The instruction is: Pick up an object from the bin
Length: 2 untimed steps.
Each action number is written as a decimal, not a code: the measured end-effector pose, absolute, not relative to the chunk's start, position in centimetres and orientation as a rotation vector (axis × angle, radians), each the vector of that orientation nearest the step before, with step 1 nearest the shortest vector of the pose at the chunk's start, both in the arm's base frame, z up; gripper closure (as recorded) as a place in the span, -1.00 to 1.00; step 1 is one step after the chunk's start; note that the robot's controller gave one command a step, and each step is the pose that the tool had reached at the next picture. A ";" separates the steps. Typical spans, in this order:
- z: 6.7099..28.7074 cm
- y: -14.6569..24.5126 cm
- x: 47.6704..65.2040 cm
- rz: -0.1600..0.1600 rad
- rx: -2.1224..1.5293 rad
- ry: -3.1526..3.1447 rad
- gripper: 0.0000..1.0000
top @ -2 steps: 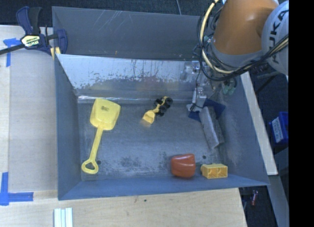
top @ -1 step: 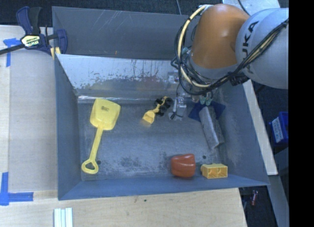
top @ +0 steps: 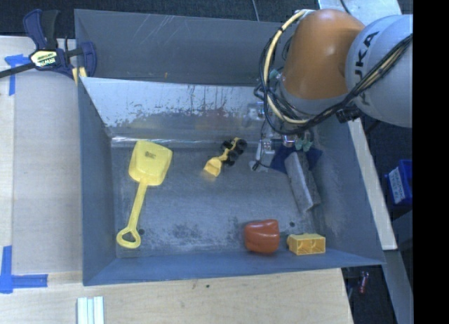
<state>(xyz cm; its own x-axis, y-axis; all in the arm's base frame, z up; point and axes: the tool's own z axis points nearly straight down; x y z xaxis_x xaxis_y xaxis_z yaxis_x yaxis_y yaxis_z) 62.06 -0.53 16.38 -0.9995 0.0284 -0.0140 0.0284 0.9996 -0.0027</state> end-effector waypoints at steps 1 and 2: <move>10.7 -0.2 61.1 0.002 0.363 3.110 -1.00; 10.3 0.2 62.1 -0.004 -0.028 3.119 1.00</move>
Offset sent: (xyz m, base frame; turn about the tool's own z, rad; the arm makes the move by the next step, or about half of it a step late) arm -0.0010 0.0073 -0.0620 -0.0470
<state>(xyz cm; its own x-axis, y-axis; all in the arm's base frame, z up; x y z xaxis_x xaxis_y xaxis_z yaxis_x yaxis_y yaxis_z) 62.14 0.17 10.34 -0.9996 -0.0180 -0.0225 -0.0180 0.9998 -0.0028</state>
